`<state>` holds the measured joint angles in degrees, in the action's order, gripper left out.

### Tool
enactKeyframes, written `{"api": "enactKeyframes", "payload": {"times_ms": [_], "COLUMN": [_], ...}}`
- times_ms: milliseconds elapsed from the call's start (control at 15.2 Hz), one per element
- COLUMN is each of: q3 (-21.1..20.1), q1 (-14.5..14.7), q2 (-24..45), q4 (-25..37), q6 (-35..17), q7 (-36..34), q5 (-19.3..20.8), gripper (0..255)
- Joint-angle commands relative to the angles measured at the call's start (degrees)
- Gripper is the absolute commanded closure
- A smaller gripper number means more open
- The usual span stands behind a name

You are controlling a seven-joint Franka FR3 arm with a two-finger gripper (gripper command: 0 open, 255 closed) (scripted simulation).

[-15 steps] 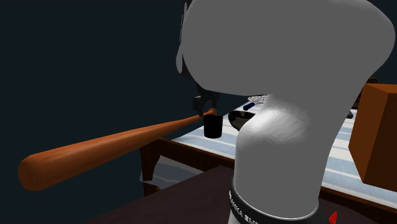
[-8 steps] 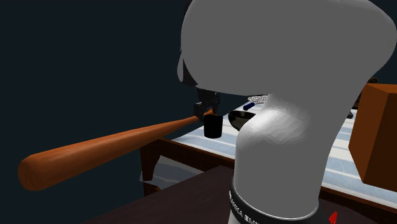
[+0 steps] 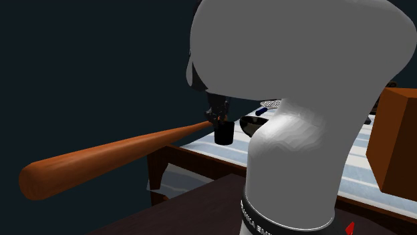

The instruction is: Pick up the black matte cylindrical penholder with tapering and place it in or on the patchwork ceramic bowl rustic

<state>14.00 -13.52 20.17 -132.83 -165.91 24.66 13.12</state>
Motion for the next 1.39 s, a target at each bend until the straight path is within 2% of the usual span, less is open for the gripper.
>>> {"api": "enactKeyframes", "payload": {"times_ms": [0,396,1320], "q3": [0.0,0.0,0.1], "q1": [0.0,0.0,0.4], "q2": [0.0,0.0,-9.9], "q4": [0.0,0.0,0.1], "q6": [0.0,0.0,9.8], "q7": [0.0,0.0,1.5], "q5": [0.0,0.0,0.1], "gripper": [255,255,255]}}
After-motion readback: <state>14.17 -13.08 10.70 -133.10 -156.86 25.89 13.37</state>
